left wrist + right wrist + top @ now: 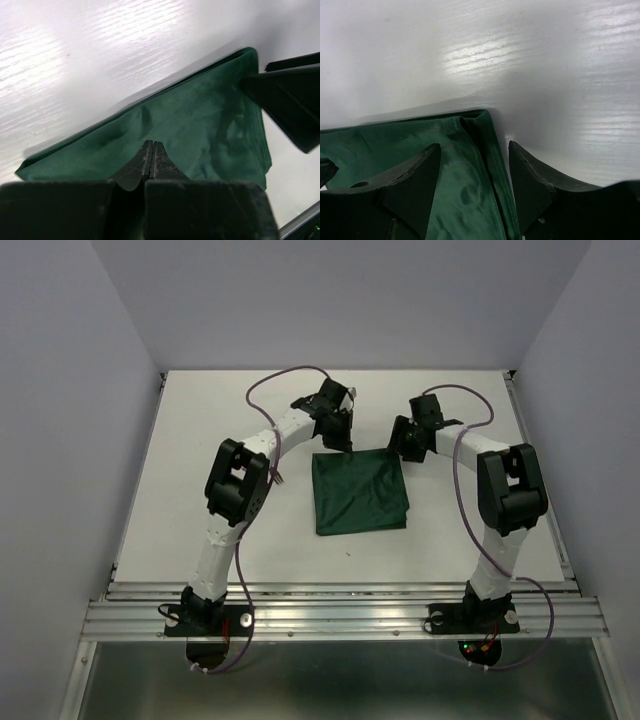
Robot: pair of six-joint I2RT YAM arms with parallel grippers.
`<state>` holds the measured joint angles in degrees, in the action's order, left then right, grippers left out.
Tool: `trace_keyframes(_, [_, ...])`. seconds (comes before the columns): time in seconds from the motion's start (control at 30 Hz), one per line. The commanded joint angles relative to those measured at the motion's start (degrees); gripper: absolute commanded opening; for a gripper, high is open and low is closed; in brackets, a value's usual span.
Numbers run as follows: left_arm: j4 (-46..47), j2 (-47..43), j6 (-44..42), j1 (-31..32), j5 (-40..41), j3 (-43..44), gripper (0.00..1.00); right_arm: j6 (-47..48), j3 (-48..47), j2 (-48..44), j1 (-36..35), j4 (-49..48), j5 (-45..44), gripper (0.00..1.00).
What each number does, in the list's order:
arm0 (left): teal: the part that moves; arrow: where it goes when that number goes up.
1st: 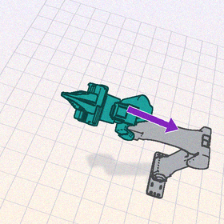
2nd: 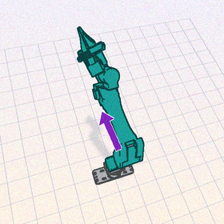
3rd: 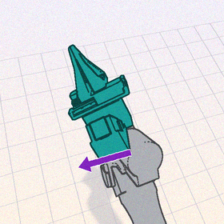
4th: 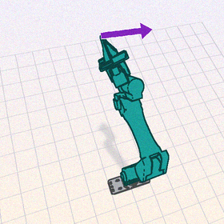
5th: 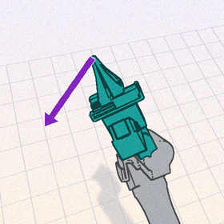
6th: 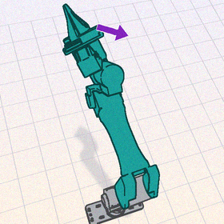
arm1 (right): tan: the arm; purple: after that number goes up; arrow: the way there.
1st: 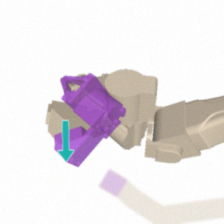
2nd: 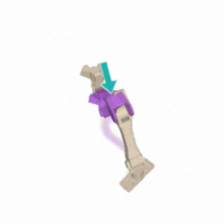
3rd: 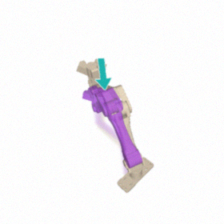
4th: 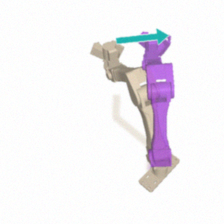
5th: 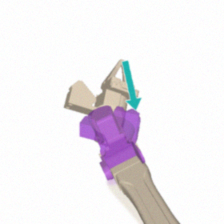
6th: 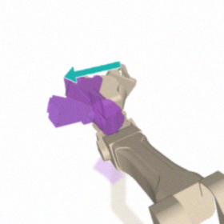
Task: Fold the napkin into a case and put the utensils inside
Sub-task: Pick up the lower triangle-folded napkin from the center of the board.
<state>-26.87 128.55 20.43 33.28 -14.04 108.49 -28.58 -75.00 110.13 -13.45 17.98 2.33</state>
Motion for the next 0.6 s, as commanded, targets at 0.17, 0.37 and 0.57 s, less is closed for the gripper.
trace_keyframes(0.17, [8.9, 1.1, 5.3, 0.7, -9.3, 2.5, 0.00, 3.2, -1.9, 2.6, 0.1, -1.9, 2.4, 0.57])
trace_keyframes(0.37, [10.2, 4.8, 6.1, 1.0, -12.4, 3.8, 0.00, 3.8, -2.3, 3.7, 0.1, -1.9, 1.6, 0.55])
trace_keyframes(0.57, [12.3, 7.4, 7.4, 1.1, -11.5, 4.0, 0.00, 4.9, -4.2, 5.2, 0.1, -0.8, 0.7, 0.59])
